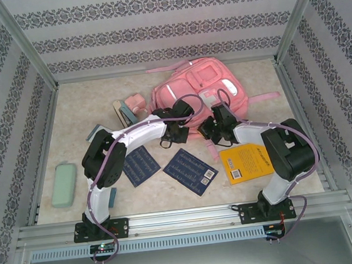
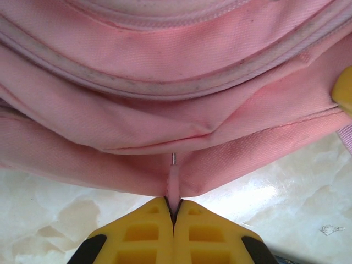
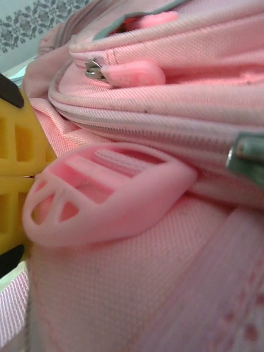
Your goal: Pack the student bag
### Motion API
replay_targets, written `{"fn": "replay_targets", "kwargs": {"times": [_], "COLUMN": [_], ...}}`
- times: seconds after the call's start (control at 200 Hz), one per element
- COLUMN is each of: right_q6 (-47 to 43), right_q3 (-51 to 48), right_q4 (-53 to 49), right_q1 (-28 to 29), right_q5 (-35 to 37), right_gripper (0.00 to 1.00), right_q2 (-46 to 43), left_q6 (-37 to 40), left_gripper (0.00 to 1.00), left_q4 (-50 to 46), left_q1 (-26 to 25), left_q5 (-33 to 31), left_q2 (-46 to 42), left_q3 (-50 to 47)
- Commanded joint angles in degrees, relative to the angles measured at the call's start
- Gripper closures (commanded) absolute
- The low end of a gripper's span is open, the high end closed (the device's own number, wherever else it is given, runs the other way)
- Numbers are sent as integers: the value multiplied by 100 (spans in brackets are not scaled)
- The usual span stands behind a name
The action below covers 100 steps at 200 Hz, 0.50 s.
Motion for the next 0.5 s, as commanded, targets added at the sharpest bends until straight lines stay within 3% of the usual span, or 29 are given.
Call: {"fn": "replay_targets", "kwargs": {"times": [0.0, 0.495], "right_q6": [-213, -1778], "right_q3": [51, 35], "right_q4": [-511, -1891], "right_q1": [-208, -1316], "right_q5": [470, 497], "right_gripper": [100, 100], "right_q2": [-141, -1062], "left_q6": [96, 285], "left_gripper": [100, 100], "left_q4": [-400, -752], "left_q1": [81, 923], "left_q5": [-481, -816], "left_q2": [-241, 196], "left_q3": [68, 760]}}
